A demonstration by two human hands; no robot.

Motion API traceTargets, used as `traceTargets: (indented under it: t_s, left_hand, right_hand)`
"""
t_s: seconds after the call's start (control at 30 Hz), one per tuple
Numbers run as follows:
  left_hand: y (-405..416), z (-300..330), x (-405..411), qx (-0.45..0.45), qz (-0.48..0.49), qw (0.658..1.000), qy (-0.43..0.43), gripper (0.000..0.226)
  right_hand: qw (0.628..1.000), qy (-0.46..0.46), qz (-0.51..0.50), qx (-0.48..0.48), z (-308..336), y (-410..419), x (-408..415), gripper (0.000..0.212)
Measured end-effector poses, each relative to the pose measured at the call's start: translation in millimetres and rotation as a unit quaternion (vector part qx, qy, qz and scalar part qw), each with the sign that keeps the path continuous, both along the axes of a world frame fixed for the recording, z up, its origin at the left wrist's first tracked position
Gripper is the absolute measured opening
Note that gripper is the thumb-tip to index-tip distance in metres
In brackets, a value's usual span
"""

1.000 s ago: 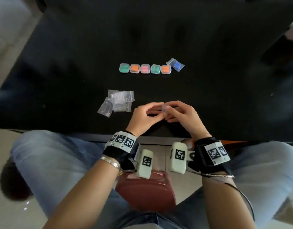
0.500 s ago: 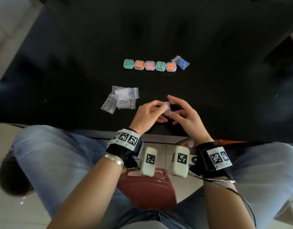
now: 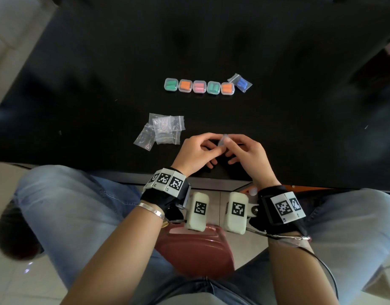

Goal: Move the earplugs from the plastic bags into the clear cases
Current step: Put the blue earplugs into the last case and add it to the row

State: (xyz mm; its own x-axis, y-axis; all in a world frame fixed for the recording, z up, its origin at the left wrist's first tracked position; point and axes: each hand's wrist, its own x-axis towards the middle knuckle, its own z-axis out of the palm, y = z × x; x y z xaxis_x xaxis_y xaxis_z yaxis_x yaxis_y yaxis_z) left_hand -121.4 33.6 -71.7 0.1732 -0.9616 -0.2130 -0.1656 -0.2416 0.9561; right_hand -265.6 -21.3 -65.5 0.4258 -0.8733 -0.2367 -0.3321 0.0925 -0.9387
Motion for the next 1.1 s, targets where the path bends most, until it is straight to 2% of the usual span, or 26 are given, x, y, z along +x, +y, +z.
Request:
traceTargets:
  t_s: [0.17,0.43,0.53,0.67,0.73,0.8,0.87,0.93,1.0,1.1]
  left_hand:
    - [-1.0,-0.4,-0.1,0.017,-0.013,1.000,0.003,0.024]
    - [-2.5,0.7,2.3,0.029,-0.022,0.999,0.014,0.015]
    - [-1.6,3.4,5.8,0.026,-0.025,0.998,0.057,0.011]
    - [0.8,9.3,14.9,0.032,-0.042,0.987,0.149,0.025]
    - [-0.2,10.2,16.4,0.042,-0.023,0.986,0.161,0.030]
    - [-4.5,9.4,16.2,0.063,-0.002,0.991,0.117,0.031]
    - [-9.4,8.2,16.0,0.080,0.013,0.996,0.037,0.031]
    - [-14.7,6.6,16.9,0.080,0.029,0.994,-0.075,0.031]
    - [-19.6,6.7,19.0,0.069,0.037,0.979,-0.187,0.037]
    - [-27.2,13.0,22.1,0.078,0.044,0.951,-0.297,0.045]
  right_hand:
    - [0.999,-0.004,0.014,-0.032,2.4,1.7,2.3,0.026]
    - [0.998,-0.035,0.055,0.017,10.1,0.0,-1.2,0.027]
    - [0.998,-0.048,0.028,0.027,13.8,-0.4,-2.0,0.028]
    - [0.993,-0.088,-0.010,0.078,18.7,-7.7,-8.9,0.028]
    - [0.993,-0.074,-0.022,0.091,18.0,-14.3,-9.2,0.025]
    - [0.995,-0.022,-0.020,0.094,15.3,-21.0,-6.9,0.024]
    - [0.997,0.064,0.006,0.052,11.7,-25.9,-2.6,0.022]
    - [0.976,0.201,0.031,-0.074,9.4,-33.5,1.6,0.019]
    - [0.930,0.314,0.041,-0.187,10.6,-43.1,5.2,0.026]
    - [0.917,0.322,0.030,-0.233,18.3,-65.6,11.8,0.037]
